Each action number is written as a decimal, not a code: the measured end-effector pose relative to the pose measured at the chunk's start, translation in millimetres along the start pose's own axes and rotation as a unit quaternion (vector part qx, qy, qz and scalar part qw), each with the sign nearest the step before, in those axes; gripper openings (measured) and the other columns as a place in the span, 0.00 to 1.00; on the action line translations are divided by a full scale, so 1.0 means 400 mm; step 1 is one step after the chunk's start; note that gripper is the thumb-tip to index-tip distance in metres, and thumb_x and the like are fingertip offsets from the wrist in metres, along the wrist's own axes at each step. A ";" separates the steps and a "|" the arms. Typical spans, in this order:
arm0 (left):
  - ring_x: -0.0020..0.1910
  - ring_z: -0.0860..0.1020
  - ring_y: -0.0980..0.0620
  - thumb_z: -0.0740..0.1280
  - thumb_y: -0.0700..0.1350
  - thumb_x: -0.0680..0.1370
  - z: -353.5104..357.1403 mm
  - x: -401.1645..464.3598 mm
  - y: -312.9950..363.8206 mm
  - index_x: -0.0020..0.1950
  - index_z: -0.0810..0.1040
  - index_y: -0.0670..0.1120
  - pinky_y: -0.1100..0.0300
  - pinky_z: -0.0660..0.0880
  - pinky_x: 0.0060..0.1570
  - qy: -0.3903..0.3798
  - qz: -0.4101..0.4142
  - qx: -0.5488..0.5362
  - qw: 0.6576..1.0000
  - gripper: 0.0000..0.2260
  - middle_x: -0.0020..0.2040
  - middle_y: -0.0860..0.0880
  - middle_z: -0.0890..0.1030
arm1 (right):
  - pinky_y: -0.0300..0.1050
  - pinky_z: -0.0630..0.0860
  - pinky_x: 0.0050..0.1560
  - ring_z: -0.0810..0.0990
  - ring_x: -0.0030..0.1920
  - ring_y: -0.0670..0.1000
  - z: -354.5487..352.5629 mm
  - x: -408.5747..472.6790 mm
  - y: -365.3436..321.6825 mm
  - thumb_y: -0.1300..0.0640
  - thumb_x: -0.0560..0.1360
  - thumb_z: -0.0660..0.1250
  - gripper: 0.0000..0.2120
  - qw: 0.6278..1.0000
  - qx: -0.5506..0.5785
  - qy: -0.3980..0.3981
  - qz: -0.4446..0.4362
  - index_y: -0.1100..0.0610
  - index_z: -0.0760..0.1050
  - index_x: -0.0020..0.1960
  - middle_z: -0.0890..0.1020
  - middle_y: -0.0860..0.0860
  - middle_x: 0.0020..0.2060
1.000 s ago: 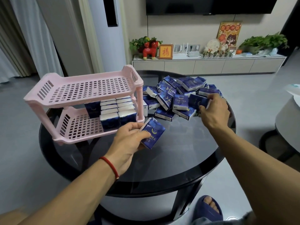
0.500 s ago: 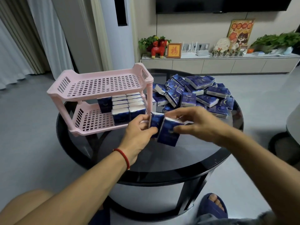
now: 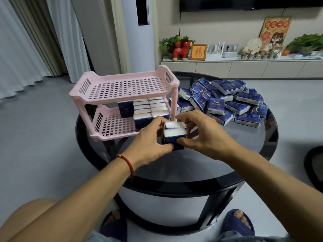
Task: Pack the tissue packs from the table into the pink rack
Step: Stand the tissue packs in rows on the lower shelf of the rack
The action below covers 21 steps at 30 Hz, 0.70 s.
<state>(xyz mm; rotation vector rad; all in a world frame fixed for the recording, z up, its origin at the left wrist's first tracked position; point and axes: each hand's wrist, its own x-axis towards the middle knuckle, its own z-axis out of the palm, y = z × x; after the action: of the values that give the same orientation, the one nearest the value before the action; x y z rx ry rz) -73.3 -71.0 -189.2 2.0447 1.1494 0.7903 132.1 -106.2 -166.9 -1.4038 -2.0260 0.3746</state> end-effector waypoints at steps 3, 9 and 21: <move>0.53 0.80 0.58 0.79 0.51 0.68 -0.011 -0.003 -0.015 0.61 0.77 0.56 0.62 0.76 0.53 -0.004 -0.026 0.076 0.997 0.24 0.54 0.57 0.83 | 0.40 0.78 0.51 0.78 0.49 0.45 0.027 0.012 0.011 0.53 0.71 0.77 0.25 0.998 -0.026 -0.048 0.026 0.50 0.75 0.66 0.77 0.47 0.55; 0.57 0.79 0.66 0.79 0.49 0.71 -0.023 -0.022 -0.022 0.67 0.75 0.62 0.71 0.74 0.57 0.019 0.011 0.027 0.999 0.26 0.58 0.60 0.82 | 0.39 0.78 0.50 0.79 0.51 0.45 0.040 0.037 0.006 0.52 0.71 0.77 0.24 0.997 -0.016 -0.069 0.033 0.49 0.73 0.64 0.79 0.45 0.53; 0.59 0.80 0.60 0.77 0.40 0.74 -0.186 -0.048 -0.098 0.64 0.78 0.53 0.58 0.78 0.63 0.199 -0.026 -0.010 0.980 0.21 0.58 0.61 0.80 | 0.59 0.82 0.51 0.82 0.44 0.51 0.053 0.116 0.000 0.44 0.82 0.63 0.15 0.981 0.076 0.037 0.173 0.53 0.68 0.61 0.82 0.50 0.45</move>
<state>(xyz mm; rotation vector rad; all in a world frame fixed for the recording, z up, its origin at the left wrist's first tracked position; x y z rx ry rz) -157.4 -53.9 -178.1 1.8802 1.3949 1.2165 107.9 -61.1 -167.3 -1.6460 -1.6547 0.6034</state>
